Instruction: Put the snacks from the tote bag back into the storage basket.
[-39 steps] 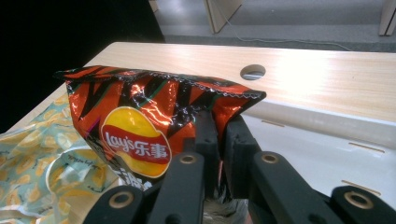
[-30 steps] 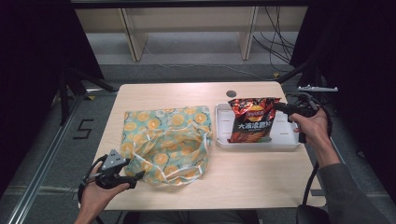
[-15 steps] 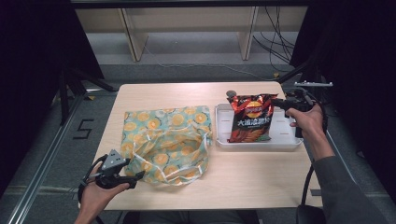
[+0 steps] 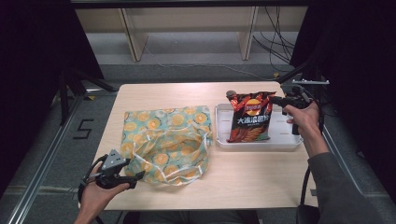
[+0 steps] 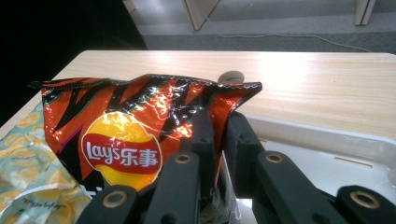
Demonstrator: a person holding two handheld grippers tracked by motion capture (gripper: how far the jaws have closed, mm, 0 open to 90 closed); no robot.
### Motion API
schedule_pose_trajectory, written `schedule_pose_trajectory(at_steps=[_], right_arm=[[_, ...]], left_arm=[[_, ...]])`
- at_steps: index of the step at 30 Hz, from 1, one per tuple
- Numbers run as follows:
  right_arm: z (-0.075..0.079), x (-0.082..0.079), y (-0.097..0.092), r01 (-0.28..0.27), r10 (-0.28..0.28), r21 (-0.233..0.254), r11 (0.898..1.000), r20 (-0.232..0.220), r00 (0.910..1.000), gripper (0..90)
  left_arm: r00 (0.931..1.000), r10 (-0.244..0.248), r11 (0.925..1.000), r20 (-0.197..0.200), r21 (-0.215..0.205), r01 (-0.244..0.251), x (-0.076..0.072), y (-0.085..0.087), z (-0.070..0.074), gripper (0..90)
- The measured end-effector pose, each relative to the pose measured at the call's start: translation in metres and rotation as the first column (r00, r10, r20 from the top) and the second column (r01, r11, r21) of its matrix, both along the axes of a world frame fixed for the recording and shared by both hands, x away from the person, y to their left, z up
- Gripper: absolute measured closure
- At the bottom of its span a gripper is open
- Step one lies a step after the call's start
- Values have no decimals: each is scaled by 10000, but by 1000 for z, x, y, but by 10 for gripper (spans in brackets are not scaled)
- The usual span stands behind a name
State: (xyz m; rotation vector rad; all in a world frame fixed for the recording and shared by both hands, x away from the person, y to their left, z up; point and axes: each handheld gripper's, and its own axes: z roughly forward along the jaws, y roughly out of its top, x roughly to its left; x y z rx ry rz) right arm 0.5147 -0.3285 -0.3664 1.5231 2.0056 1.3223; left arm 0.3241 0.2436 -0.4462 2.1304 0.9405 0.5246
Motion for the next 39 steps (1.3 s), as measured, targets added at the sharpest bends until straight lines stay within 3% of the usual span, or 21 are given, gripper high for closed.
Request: schedule_pose_trajectory(at_steps=[1,2,3,5,6,8,9,11,15,17,18,19,21,33,35,39], right_arm=[[-1,1,1,75,-74,-107,9999,65,10000,820],[0,1,3,170,-169,86,9998,-168,9997,817],[-1,3,2,60,-60,-47,10000,9,10000,816],[0,3,5,191,-190,9,9998,-146,9997,816],[-1,5,4,95,-95,-229,9997,-7,10000,814],[0,5,7,243,-245,-72,9997,-214,9995,809],[-1,7,6,135,-134,-263,9996,28,9999,808],[-1,6,10,367,-367,-15,9993,-312,9988,805],[-3,11,9,331,-332,-403,9986,-11,9994,798],[-3,11,10,392,-398,-262,9989,-232,9989,796],[-4,11,11,490,-495,-178,9986,-313,9983,796],[-5,13,9,396,-402,-352,9986,-172,9990,796],[-6,14,9,547,-555,-388,9977,-188,9983,797],[-10,16,11,398,-412,-557,9977,-234,9989,825],[-11,15,13,507,-518,-274,9983,-413,9978,823],[-13,14,12,559,-572,-302,9980,-444,9974,786]], left_arm=[[10000,-86,9999,-13,142,86,0,1,1,270],[9999,-110,9998,-15,167,110,0,1,1,270],[9998,-190,9994,20,300,189,1,2,1,270],[10000,31,10000,-25,-44,-31,0,0,0,270],[10000,22,10000,-22,-20,-22,0,0,0,270],[9999,73,10000,-76,-60,-74,-1,0,0,270],[10000,5,10000,-29,-21,-5,0,0,0,270],[10000,-40,10000,-45,62,40,0,0,0,270],[10000,-63,9999,-68,103,64,0,1,1,270],[10000,9,10000,-30,-34,-9,0,0,0,270],[10000,8,10000,-48,-14,-8,0,0,0,270],[9997,-234,9991,24,354,233,1,2,2,270],[9999,95,9999,-118,-90,-96,-1,-1,0,269],[10000,14,10000,-40,-36,-15,0,0,0,270],[9999,139,9996,-45,-250,-140,-1,-2,-1,270],[10000,25,10000,-95,28,-24,-1,0,1,270]])
